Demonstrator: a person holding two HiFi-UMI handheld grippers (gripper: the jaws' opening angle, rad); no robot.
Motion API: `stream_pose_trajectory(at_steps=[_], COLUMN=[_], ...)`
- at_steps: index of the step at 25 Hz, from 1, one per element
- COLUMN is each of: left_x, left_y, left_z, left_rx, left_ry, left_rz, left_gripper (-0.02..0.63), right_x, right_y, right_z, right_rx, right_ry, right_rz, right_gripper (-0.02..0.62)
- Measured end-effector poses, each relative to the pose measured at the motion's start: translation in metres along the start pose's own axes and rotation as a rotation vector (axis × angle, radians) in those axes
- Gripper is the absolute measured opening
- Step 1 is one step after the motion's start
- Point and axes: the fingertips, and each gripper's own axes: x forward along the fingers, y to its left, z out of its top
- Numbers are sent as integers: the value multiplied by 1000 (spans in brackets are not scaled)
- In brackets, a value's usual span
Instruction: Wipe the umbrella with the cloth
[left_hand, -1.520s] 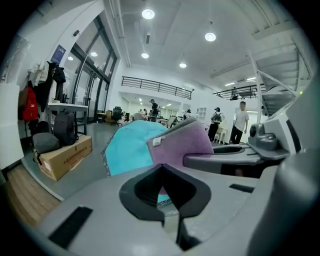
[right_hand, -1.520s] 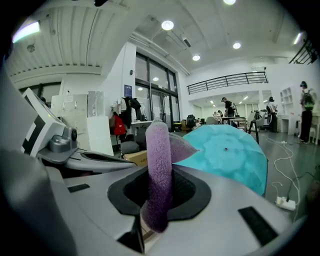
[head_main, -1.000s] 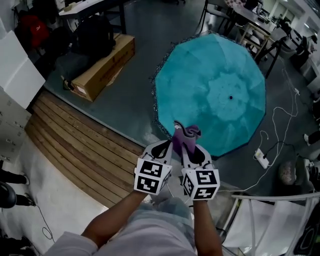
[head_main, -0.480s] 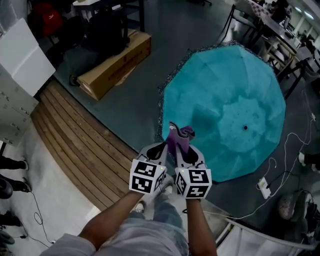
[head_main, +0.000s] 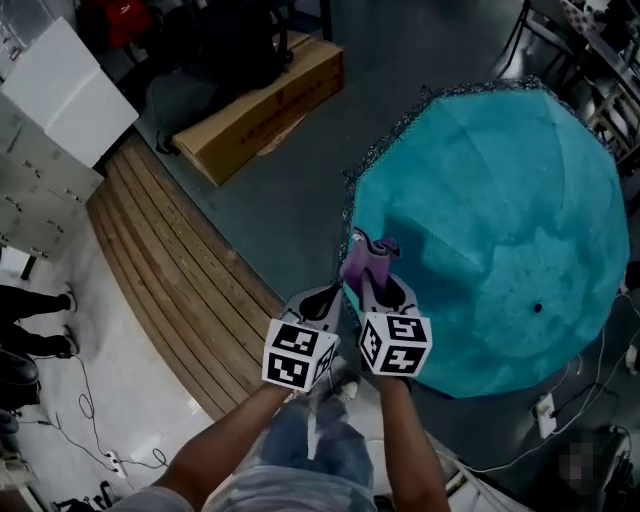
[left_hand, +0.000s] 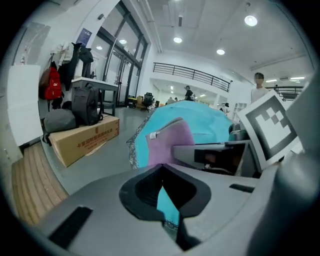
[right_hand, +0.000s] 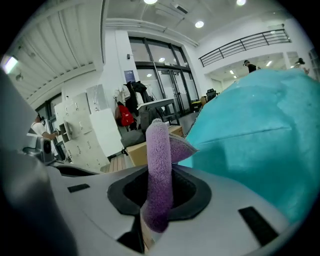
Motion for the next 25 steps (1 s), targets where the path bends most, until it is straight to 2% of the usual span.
stream_pose_trajectory(at_steps=[3,6,15,20,25], left_x=[8,22,74,89,100], left_y=[31,61,130,145,133], left_z=[-4,-4,4,11,15], left_rx=[-30,-43,-53,-67,-56], left_ry=[6,6,2,-6,1], left_rz=[28,28,-41,-89,-142], left_gripper=[5,5,5,5,5], right_x=[36,71,162,177,155], right_y=[3,2,-8,-27,-43], right_z=[-3,-1,5,1,4], right_rx=[31,20,10,73,114], right_ry=[9,13,10,27,9], right_rz=[8,-14,-114,-192,-243], right_gripper=[77,77,77,77,77])
